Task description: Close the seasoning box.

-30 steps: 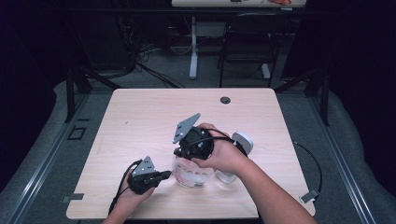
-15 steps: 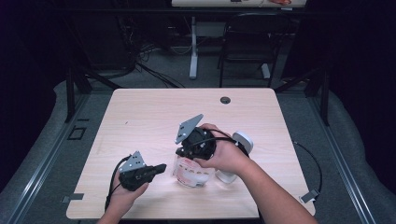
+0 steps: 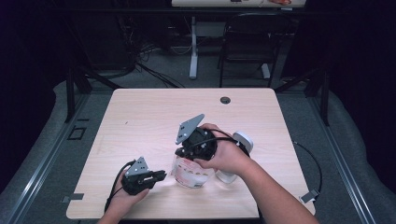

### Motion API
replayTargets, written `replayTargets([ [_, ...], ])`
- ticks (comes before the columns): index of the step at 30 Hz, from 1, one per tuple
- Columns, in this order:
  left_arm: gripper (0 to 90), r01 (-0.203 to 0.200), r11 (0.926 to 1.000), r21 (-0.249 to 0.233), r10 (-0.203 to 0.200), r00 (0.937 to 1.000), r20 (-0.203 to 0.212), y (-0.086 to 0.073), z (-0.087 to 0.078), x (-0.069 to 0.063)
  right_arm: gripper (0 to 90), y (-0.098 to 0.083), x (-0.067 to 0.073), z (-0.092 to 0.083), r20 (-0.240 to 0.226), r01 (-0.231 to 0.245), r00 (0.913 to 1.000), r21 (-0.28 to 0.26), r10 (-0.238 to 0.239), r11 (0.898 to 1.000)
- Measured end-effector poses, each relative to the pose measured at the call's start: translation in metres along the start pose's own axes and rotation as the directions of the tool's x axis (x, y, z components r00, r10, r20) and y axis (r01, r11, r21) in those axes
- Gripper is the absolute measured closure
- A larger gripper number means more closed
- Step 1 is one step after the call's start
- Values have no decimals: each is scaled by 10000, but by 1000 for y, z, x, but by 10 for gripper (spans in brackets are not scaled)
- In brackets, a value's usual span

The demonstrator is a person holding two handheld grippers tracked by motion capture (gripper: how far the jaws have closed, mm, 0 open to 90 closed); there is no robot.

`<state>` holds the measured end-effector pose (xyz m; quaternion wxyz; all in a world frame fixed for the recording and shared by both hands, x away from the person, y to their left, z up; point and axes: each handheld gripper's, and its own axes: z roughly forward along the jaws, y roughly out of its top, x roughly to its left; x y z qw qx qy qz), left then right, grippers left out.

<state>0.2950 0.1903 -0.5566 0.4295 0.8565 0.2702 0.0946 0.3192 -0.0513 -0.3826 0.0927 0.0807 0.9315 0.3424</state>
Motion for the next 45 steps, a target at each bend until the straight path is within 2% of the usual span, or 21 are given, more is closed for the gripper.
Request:
replayTargets([
  [6, 808, 72, 10000, 23, -72, 10000, 26, -4, 5, -1, 900, 6, 1, -9, 110, 75, 9999, -160, -73, 9998],
  [12, 800, 65, 10000, -42, -65, 9998, -200, -4, 9, 0, 900, 11, 1, -16, 173, 176, 9997, -306, -171, 9994],
  [17, 773, 198, 9991, -364, -208, 9994, -264, -4, 12, 1, 900, 13, 1, -19, 139, 188, 9997, -346, -183, 9992],
  [19, 758, 112, 9987, -495, -129, 9994, -328, -4, 12, 2, 900, 14, 2, -19, 95, 200, 9998, -322, -197, 9993],
  [25, 744, 128, 9975, -693, -134, 9999, -82, -4, 12, 1, 900, 13, 2, -18, 34, 122, 9999, -419, -121, 9990],
  [28, 744, 131, 9967, -798, -139, 9999, -94, -3, 10, 1, 900, 13, 1, -20, -3, 122, 9999, -473, -122, 9988],
  [33, 744, 288, 9931, -1137, -273, 9995, 152, -3, 8, 2, 900, 13, 1, -21, 5, 88, 10000, -597, -88, 9982],
  [34, 742, 315, 9925, -1178, -288, 9993, 241, -3, 8, 3, 900, 13, 1, -22, 59, 95, 9999, -604, -92, 9981],
  [35, 727, 355, 9902, -1347, -285, 9981, 539, -3, 7, 3, 900, 14, 1, -22, 74, 100, 9999, -586, -95, 9982],
  [36, 722, 387, 9886, -1454, -306, 9979, 574, -2, 6, 3, 900, 13, 1, -22, 113, 67, 9999, -538, -61, 9985],
  [39, 698, 430, 9889, -1419, -322, 9965, 776, -2, 5, 3, 900, 13, 0, -21, 128, 96, 9999, -479, -90, 9988],
  [41, 648, 516, 9890, -1384, -384, 9946, 961, -3, 6, 3, 900, 13, 0, -22, 103, 135, 9999, -473, -130, 9988],
  [45, 526, 385, 9902, -1340, -216, 9919, 1252, -2, 8, 3, 900, 13, 3, -23, 115, 174, 9998, -489, -168, 9987],
])
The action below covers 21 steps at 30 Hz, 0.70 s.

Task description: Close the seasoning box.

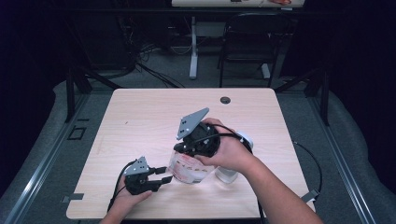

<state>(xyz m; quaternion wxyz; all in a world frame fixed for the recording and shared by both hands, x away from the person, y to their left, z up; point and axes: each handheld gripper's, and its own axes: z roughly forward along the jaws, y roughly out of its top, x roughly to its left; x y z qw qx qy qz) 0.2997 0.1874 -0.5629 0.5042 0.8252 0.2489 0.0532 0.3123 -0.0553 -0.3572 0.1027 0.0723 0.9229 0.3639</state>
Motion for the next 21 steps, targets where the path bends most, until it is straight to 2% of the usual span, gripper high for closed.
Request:
replayTargets([
  [3, 447, -197, 9997, -163, 202, 9994, 281, 1, 0, -2, 900, 0, -1, -1, -15, 50, 10000, 40, -50, 10000],
  [7, 367, -571, 9983, -136, 576, 9975, 413, 6, 3, -6, 900, 0, 0, 1, -95, 114, 9999, 25, -114, 9999],
  [13, 338, -792, 9969, 5, 790, 9944, 703, 9, 10, -10, 900, 1, 3, 6, -252, 162, 9996, 58, -160, 9999],
  [19, 312, -785, 9965, 289, 751, 9918, 1034, 9, 19, -12, 900, 2, 5, 10, -356, 237, 9991, 82, -234, 9997],
  [21, 307, -900, 9951, 419, 854, 9913, 1006, 8, 22, -13, 900, 3, 6, 11, -391, 278, 9989, 32, -276, 9996],
])
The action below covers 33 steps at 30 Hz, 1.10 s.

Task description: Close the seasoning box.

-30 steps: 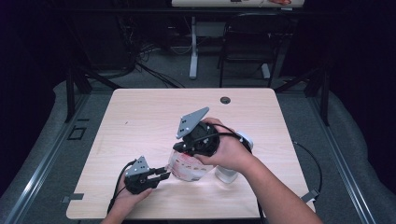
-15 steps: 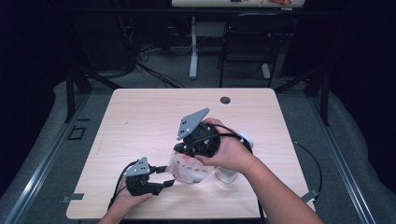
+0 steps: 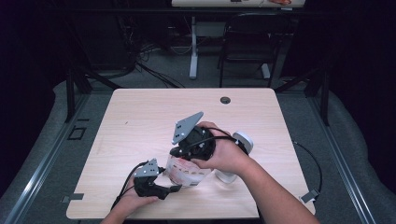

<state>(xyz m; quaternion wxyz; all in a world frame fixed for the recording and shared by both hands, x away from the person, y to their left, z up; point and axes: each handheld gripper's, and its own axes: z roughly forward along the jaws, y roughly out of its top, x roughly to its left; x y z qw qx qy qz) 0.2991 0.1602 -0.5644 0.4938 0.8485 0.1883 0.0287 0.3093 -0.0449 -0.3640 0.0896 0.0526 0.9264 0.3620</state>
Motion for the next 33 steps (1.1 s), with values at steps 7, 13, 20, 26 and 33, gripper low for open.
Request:
replayTargets([
  [7, 312, -74, 10000, 59, 74, 10000, 6, 0, 4, -1, 900, 2, 2, 1, 11, 95, 10000, 28, -95, 10000],
  [13, 395, -264, 9995, 184, 266, 9996, -96, 1, 3, -4, 900, 2, 2, 2, 15, 84, 10000, 31, -84, 10000],
  [20, 476, -251, 9994, 239, 253, 9997, -68, 4, -1, -5, 900, 1, 1, -1, 41, -1, 10000, -100, 2, 9999],
  [26, 537, -261, 9993, 286, 266, 9995, -186, 8, -6, -6, 900, 1, 0, -6, 52, 26, 10000, -230, -25, 9997],
  [33, 577, -137, 9985, 524, 138, 9999, -24, 12, -10, -8, 900, -2, -1, -9, 92, -80, 9999, -418, 84, 9991],
])
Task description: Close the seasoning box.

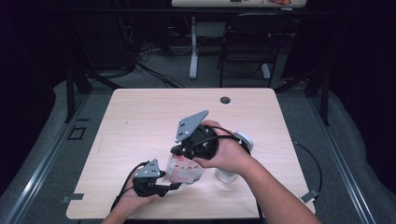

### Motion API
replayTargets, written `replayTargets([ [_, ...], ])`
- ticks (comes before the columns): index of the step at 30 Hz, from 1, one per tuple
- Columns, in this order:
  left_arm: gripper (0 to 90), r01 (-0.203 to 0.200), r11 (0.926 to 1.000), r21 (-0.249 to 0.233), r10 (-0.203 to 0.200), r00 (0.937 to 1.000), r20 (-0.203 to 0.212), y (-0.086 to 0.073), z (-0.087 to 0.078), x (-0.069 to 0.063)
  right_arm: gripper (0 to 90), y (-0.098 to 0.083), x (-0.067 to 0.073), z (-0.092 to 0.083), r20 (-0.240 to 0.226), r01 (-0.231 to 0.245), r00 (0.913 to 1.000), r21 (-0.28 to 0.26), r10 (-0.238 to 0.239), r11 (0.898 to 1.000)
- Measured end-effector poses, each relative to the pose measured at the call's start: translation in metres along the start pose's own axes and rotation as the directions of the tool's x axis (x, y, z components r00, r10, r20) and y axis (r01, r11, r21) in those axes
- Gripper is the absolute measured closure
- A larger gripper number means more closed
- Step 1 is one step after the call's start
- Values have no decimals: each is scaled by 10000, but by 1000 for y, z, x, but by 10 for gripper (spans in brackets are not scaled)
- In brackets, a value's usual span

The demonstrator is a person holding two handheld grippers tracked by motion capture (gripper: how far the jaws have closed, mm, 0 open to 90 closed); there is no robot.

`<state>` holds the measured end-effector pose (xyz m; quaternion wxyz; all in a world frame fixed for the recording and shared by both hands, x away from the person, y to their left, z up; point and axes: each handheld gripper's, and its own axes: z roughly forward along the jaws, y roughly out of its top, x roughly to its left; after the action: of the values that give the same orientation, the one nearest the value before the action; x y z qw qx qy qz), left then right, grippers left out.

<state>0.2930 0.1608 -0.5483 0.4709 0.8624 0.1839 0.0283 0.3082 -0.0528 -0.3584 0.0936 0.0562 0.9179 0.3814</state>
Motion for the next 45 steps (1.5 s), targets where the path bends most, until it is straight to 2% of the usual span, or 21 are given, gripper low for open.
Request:
replayTargets([
  [13, 608, -48, 9994, 338, 55, 9997, -224, 6, -9, -1, 900, -7, -3, -7, 24, -189, 9998, -283, 190, 9994],
  [28, 623, -96, 9983, 571, 105, 9998, -162, 8, -11, -1, 900, -19, -6, -11, 15, -329, 9995, -452, 330, 9984],
  [40, 633, -168, 9940, 1078, 195, 9995, -234, 14, -13, -1, 897, -31, -7, -16, 137, -371, 9992, -497, 379, 9981],
  [45, 639, -173, 9896, 1430, 207, 9995, -224, 19, -15, -1, 892, -35, -9, -17, 143, -484, 9987, -536, 493, 9974],
])
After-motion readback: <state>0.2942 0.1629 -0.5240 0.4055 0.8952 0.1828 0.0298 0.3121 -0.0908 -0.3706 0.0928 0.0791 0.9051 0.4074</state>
